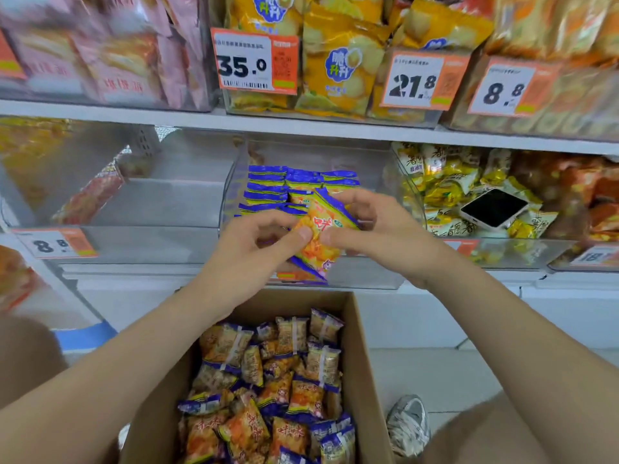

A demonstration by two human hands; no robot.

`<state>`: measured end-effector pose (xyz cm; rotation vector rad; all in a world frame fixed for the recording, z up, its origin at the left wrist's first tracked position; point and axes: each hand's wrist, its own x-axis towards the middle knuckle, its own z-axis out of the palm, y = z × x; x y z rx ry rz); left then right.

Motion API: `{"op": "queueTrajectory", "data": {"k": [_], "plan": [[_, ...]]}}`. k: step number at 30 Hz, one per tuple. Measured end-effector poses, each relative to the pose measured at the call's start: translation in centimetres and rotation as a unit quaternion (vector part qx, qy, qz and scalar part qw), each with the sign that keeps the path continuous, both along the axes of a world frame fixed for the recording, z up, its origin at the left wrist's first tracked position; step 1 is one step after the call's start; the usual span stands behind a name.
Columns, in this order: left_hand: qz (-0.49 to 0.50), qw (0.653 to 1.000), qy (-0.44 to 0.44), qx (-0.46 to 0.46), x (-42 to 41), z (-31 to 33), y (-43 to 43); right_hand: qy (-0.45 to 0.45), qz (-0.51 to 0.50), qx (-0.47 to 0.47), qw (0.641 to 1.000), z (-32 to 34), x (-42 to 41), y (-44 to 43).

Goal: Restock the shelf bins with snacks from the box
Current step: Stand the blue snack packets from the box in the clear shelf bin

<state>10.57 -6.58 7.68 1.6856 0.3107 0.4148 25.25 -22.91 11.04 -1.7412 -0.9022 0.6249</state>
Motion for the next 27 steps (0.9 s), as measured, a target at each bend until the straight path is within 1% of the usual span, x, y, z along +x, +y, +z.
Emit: {"op": "queueTrajectory", "data": {"k": [1,2,3,4,5,6,8,10,11,13,15,16,19,22,25,27], "plan": [[0.007,1.000,-0.024,0.002,0.4,0.0,0.1,0.051,-0.008,0.010,0.999,0.1,0.0,0.2],[0.014,0.998,-0.043,0.032,0.9,-0.1,0.2,0.094,-0.019,0.021,0.995,0.0,0.1,0.3],[0.026,0.994,-0.050,0.095,1.3,-0.3,0.4,0.126,-0.047,0.032,0.990,-0.1,0.4,0.7],[0.045,0.982,-0.047,0.176,1.8,-0.5,0.6,0.139,-0.089,0.044,0.985,-0.4,0.8,1.1],[0.072,0.961,-0.033,0.263,2.1,-0.8,0.8,0.127,-0.136,0.058,0.981,-0.8,1.5,1.7],[0.094,0.935,-0.019,0.342,2.5,-1.1,1.0,0.079,-0.180,0.066,0.978,-1.3,2.3,2.2],[0.081,0.891,0.016,0.446,3.2,-1.8,1.4,-0.074,-0.248,0.042,0.965,-2.4,4.2,3.0],[0.044,0.850,0.079,0.520,3.7,-2.7,2.1,-0.211,-0.276,-0.035,0.937,-3.2,5.9,3.5],[0.023,0.829,0.121,0.546,4.0,-2.9,2.4,-0.248,-0.279,-0.078,0.924,-3.9,6.8,3.7],[-0.027,0.805,0.187,0.562,4.3,-3.3,3.0,-0.270,-0.267,-0.159,0.911,-5.5,8.3,4.5],[-0.067,0.800,0.210,0.558,4.5,-3.5,3.4,-0.262,-0.241,-0.212,0.910,-7.4,9.8,5.7],[-0.079,0.801,0.215,0.553,4.5,-3.5,3.6,-0.244,-0.237,-0.229,0.912,-7.9,10.4,6.3],[-0.101,0.802,0.231,0.541,4.5,-3.3,4.0,-0.220,-0.243,-0.232,0.916,-8.6,12.4,7.9],[-0.112,0.804,0.231,0.536,4.6,-3.4,4.2,-0.239,-0.227,-0.238,0.914,-8.6,13.6,8.4],[-0.113,0.800,0.231,0.543,4.7,-3.3,4.2,-0.248,-0.190,-0.223,0.923,-8.4,14.2,7.9],[-0.112,0.794,0.232,0.551,4.7,-3.3,4.2,-0.263,-0.218,-0.213,0.915,-8.1,14.1,7.7]]}}
